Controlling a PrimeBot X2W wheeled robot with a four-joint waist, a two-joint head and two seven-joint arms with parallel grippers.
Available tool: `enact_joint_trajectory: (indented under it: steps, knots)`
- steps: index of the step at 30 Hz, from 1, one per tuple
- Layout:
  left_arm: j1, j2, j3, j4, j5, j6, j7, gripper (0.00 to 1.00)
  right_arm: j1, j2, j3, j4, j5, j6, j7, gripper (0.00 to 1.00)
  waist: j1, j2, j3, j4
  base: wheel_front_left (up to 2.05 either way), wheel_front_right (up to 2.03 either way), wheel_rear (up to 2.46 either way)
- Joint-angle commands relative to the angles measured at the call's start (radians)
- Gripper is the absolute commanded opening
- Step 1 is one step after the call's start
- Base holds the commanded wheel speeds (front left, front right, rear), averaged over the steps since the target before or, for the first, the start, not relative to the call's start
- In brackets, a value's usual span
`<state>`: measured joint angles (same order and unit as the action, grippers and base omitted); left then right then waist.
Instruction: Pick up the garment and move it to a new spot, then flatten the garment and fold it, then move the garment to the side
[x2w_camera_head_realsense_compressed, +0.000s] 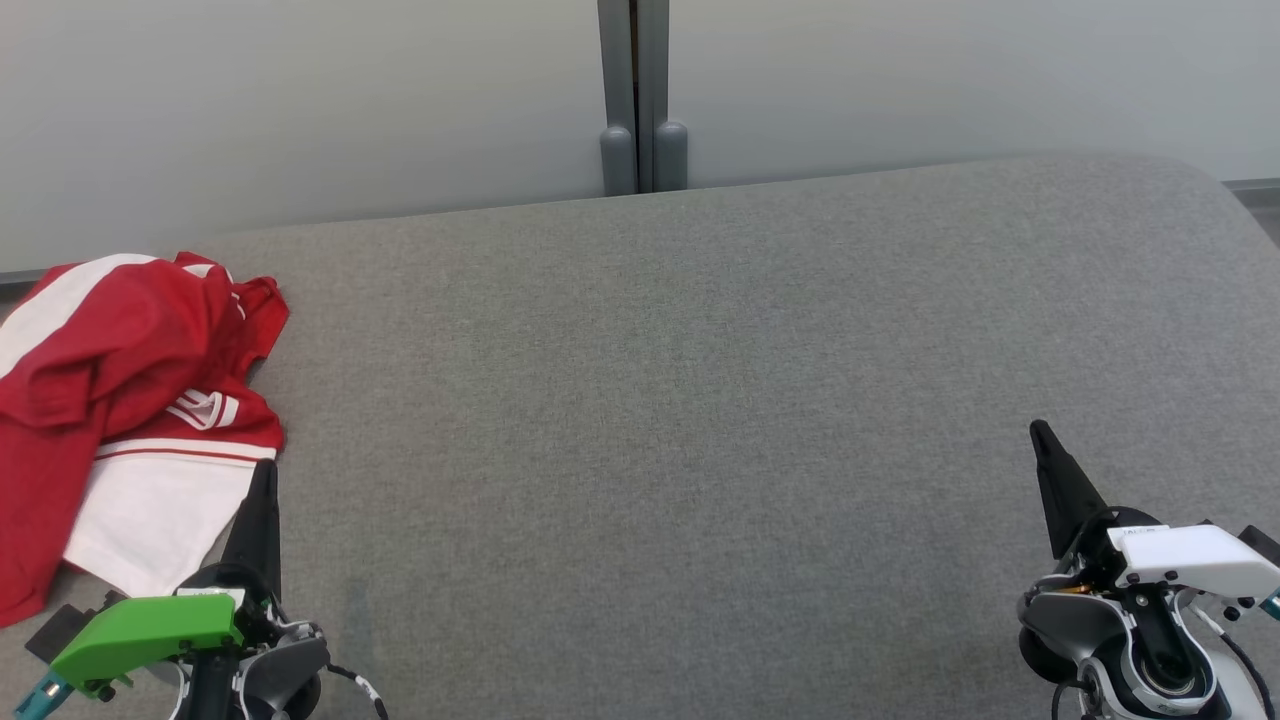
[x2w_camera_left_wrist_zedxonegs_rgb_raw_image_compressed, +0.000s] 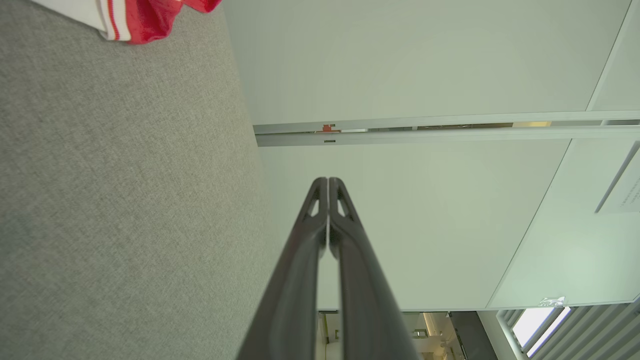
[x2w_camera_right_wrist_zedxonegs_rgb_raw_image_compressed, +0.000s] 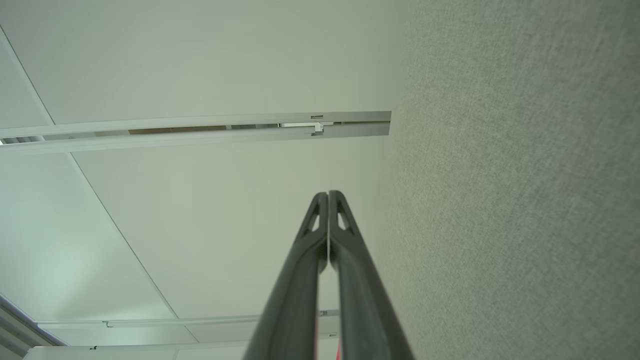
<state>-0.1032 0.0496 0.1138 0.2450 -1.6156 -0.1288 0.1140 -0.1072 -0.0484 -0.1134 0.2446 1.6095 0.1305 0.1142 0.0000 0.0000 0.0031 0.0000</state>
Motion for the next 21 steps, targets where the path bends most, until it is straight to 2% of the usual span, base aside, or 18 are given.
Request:
enact_joint_trajectory:
  steps: [1,21]
  knots:
    - [-0.014,0.002,0.001,0.001,0.006,-0.004,0.002,0.0,-0.005,-0.004,-0.001,0.001,0.007,0.0,0.002,0.0,0.0,0.0,0.0,0.0,0.0,0.0,0.0]
    - [-0.014,0.002,0.001,0.001,0.006,-0.004,0.002,0.0,-0.005,-0.004,-0.001,0.001,0.007,0.0,0.002,0.0,0.0,0.0,0.0,0.0,0.0,0.0,0.0]
